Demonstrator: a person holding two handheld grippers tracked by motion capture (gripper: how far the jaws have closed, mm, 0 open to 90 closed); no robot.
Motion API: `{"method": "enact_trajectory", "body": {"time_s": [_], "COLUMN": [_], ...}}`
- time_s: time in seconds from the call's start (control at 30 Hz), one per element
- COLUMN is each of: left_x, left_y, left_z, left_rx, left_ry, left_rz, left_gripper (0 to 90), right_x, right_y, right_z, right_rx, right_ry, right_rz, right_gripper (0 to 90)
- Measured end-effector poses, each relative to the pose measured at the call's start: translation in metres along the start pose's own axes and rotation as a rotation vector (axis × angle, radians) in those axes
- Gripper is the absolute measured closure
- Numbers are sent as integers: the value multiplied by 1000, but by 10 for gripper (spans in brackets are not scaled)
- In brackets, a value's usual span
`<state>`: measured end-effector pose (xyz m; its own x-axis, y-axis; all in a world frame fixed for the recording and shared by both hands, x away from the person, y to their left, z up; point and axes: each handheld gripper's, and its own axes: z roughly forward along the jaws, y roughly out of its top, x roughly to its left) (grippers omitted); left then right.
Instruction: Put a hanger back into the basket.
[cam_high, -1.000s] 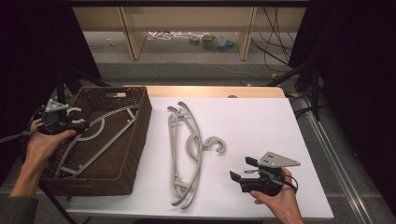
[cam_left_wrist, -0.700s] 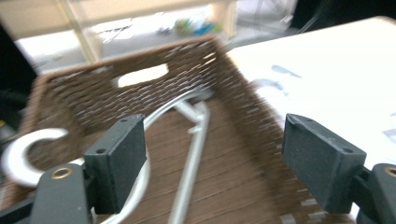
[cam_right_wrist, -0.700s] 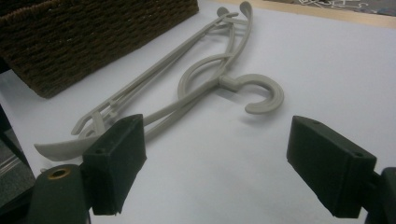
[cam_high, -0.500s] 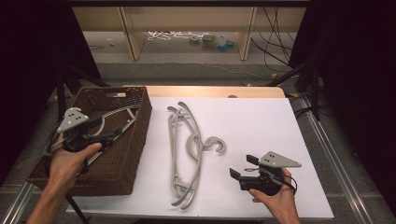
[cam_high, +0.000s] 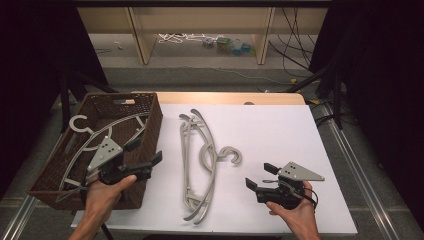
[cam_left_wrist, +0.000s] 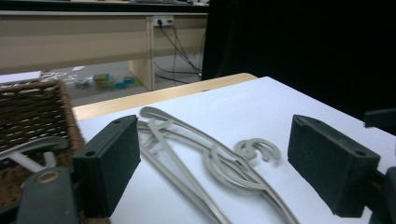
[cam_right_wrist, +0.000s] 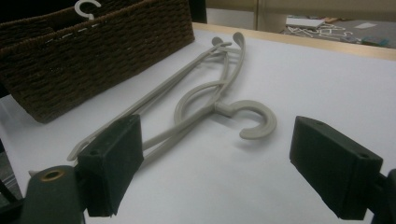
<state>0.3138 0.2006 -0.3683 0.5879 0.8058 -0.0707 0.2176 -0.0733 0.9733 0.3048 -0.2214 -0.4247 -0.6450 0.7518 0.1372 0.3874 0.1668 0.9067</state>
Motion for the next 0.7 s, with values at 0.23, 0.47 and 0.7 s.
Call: {"method": "enact_trajectory", "body": {"time_s": [0.23, 0.47, 0.7], "left_x": [-20, -24, -22], "left_y": [-20, -39, -57], "left_z": [4, 10, 13], "left_rx": [-14, -10, -3], "left_ry": [-59, -91, -90], "left_rz": [52, 86, 109], "left_gripper": [165, 165, 166], "right_x": [1, 2, 4], "right_y": [-1, -1, -1], "right_z": [2, 3, 3], "right_rx": [-13, -34, -16], "right_ry": [9, 18, 20], "right_rz": [-3, 3, -11], "right_gripper": [169, 161, 161]}}
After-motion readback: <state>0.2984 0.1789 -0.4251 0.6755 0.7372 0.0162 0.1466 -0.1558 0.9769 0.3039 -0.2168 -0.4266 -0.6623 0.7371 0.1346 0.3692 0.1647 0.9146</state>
